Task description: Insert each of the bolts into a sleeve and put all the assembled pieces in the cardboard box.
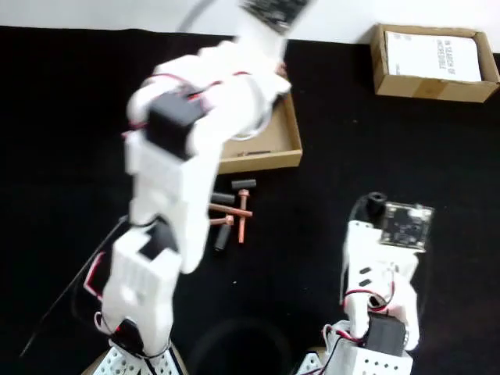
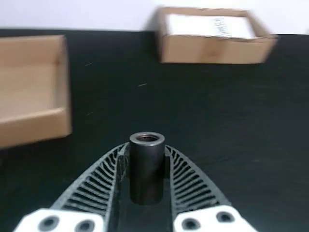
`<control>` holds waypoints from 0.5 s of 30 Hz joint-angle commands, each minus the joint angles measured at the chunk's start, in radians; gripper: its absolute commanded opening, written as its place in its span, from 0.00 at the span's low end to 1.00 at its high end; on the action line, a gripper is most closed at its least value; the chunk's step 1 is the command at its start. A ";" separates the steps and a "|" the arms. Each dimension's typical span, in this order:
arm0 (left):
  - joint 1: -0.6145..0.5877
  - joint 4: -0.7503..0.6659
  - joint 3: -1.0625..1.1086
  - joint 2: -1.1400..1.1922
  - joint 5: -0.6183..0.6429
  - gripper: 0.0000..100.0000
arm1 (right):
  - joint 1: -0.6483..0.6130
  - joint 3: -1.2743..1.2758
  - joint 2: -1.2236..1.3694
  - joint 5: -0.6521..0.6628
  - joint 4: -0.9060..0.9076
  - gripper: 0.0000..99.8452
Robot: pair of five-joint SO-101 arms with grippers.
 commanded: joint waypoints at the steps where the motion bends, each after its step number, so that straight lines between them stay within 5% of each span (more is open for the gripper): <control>1: -0.019 0.008 -0.038 -0.180 0.008 0.01 | -0.064 -0.048 -0.016 0.002 0.013 0.01; 7: -0.012 0.008 0.076 -0.398 0.008 0.01 | -0.081 -0.048 -0.016 0.002 0.013 0.01; 15: 0.082 0.000 0.708 -0.834 0.002 0.01 | -0.081 -0.048 -0.016 0.002 0.013 0.01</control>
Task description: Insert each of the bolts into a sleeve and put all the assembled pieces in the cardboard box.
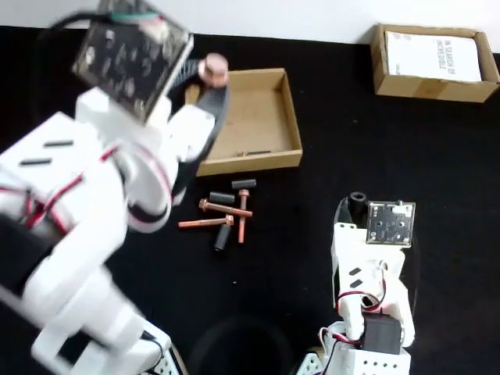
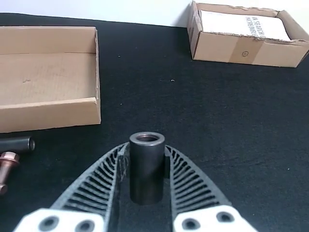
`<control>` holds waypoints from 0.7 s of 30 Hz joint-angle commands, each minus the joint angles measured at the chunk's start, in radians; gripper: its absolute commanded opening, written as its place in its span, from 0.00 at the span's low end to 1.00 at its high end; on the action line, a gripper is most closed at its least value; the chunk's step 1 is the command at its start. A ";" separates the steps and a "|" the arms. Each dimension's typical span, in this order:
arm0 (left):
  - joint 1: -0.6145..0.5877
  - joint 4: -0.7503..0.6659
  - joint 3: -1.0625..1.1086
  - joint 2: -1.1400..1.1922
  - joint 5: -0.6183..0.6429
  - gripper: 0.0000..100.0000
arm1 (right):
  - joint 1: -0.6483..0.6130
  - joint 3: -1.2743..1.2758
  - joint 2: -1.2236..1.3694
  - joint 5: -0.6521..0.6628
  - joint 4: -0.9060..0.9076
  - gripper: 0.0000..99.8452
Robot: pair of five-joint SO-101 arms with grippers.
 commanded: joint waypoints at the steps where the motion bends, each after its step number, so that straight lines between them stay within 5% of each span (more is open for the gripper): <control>1: 0.068 -0.011 0.312 -0.199 0.003 0.01 | -0.005 -0.048 -0.016 0.002 0.001 0.01; 8: 0.114 -0.276 0.895 -0.348 0.023 0.01 | -0.008 -0.093 -0.016 -0.117 -0.054 0.01; 21: 0.130 -1.320 1.633 -0.496 0.250 0.01 | -0.294 -0.091 -0.015 -0.262 -0.058 0.01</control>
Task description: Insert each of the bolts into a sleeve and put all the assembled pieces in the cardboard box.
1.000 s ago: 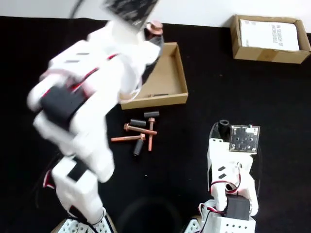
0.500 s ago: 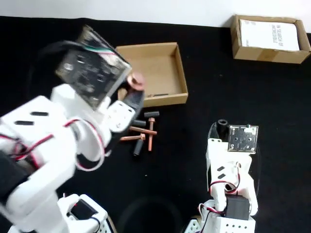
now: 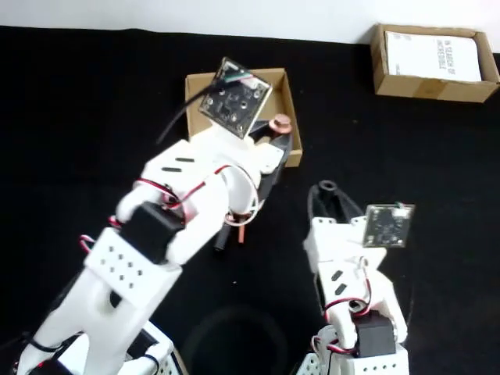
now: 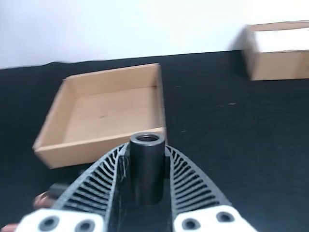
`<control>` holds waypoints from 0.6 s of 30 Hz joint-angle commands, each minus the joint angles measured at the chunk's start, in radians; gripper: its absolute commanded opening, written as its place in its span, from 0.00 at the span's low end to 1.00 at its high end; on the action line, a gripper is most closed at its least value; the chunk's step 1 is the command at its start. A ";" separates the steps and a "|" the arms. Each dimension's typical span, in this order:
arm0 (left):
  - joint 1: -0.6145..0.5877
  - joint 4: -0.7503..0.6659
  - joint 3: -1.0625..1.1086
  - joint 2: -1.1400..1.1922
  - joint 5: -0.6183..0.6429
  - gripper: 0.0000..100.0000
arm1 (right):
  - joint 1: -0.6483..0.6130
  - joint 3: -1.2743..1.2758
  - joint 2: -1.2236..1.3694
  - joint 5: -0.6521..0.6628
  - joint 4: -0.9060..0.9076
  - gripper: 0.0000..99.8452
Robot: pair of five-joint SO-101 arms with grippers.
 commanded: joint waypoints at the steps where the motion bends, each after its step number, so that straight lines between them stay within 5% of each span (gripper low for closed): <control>1: 0.039 -0.278 0.093 -0.038 0.012 0.01 | -0.051 -0.047 -0.015 -0.006 0.012 0.01; 18: 0.171 -0.420 0.105 0.159 0.009 0.01 | -0.065 -0.056 -0.015 -0.006 0.038 0.01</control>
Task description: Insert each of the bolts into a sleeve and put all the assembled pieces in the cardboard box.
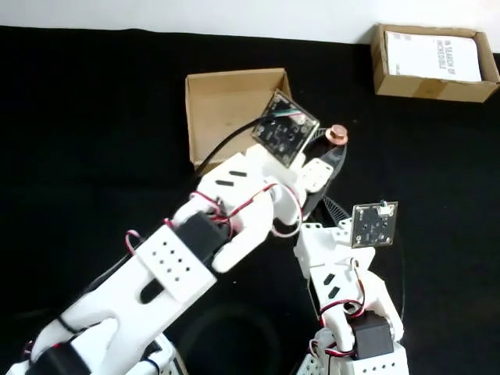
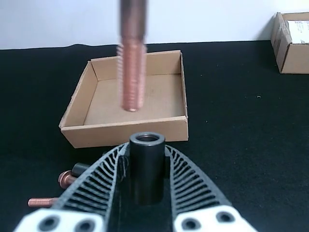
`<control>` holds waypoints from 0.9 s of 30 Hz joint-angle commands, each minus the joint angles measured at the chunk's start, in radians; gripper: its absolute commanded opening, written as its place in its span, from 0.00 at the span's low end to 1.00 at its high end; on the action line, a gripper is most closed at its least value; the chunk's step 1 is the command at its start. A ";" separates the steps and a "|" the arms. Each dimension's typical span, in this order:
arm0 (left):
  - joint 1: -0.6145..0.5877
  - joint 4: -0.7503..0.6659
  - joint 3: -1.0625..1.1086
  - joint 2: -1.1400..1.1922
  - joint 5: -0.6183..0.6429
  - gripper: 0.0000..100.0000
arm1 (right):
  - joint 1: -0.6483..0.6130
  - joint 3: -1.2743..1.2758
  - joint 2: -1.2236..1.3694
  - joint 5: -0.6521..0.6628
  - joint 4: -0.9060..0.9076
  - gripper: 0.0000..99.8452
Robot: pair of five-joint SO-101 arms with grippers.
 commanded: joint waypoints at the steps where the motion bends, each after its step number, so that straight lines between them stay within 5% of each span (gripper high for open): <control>1: 0.012 -0.054 -0.021 0.045 0.002 0.01 | -0.004 -0.056 -0.015 -0.006 0.002 0.01; 27: -0.061 -0.037 0.021 0.073 0.006 0.01 | 0.001 -0.053 -0.016 -0.005 -0.002 0.01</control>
